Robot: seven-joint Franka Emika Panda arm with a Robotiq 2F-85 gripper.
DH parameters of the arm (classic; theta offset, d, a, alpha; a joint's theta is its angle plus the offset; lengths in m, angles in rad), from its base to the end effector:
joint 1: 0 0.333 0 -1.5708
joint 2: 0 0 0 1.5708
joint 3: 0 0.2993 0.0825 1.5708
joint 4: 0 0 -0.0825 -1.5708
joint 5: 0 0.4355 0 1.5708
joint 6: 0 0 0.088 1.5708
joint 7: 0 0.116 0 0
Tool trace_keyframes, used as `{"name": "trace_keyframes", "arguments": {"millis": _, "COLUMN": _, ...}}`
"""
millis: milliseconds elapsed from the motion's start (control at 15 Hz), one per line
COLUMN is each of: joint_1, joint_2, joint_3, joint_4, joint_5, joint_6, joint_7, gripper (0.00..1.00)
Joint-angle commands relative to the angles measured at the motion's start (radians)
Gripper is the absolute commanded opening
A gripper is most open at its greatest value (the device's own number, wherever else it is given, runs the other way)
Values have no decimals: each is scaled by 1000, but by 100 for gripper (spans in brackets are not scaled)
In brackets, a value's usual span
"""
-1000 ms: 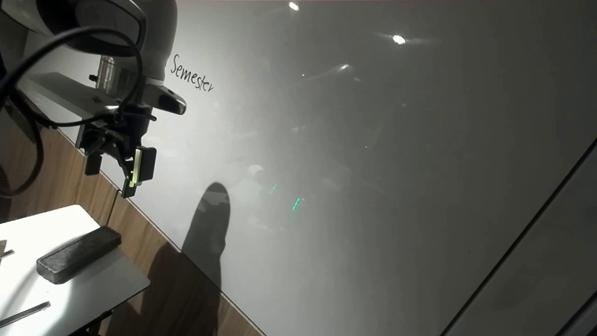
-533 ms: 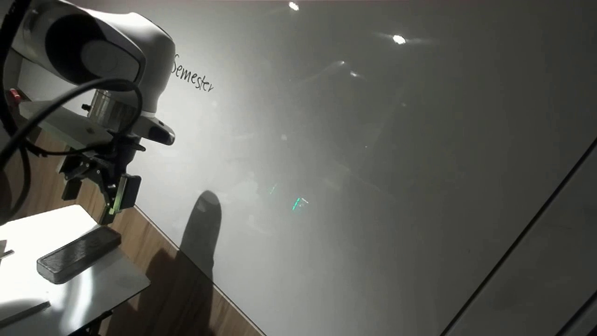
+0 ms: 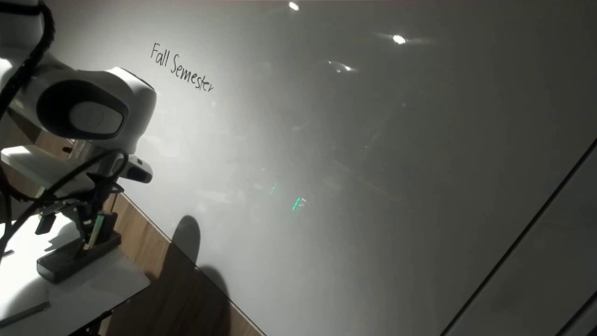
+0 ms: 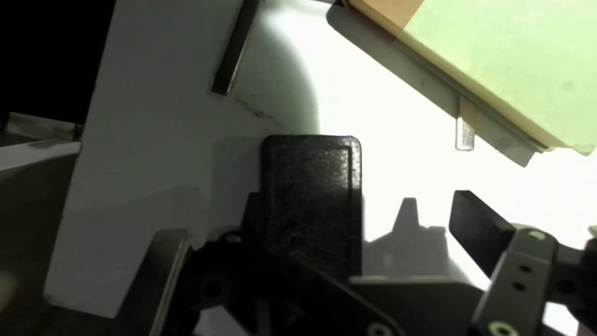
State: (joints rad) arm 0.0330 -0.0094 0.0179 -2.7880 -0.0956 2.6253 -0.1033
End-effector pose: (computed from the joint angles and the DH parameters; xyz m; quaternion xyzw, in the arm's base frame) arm 0.3800 0.0212 0.1271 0.9896 0.1198 -0.0770 0.0184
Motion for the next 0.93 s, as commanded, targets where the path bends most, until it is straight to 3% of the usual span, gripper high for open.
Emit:
{"name": "trace_keyframes", "arguments": {"millis": 0, "joint_1": 14, "joint_2": 105, "joint_3": 17, "joint_4": 1, "joint_5": -31, "joint_6": 142, "joint_7": 46, "gripper": 100}}
{"name": "trace_keyframes", "arguments": {"millis": 333, "joint_1": 11, "joint_2": 37, "joint_3": -20, "joint_4": 13, "joint_5": -158, "joint_6": 225, "joint_7": 103, "gripper": 100}}
{"name": "trace_keyframes", "arguments": {"millis": 867, "joint_1": -35, "joint_2": -84, "joint_3": -15, "joint_4": 45, "joint_5": -247, "joint_6": 194, "joint_7": 122, "gripper": 100}}
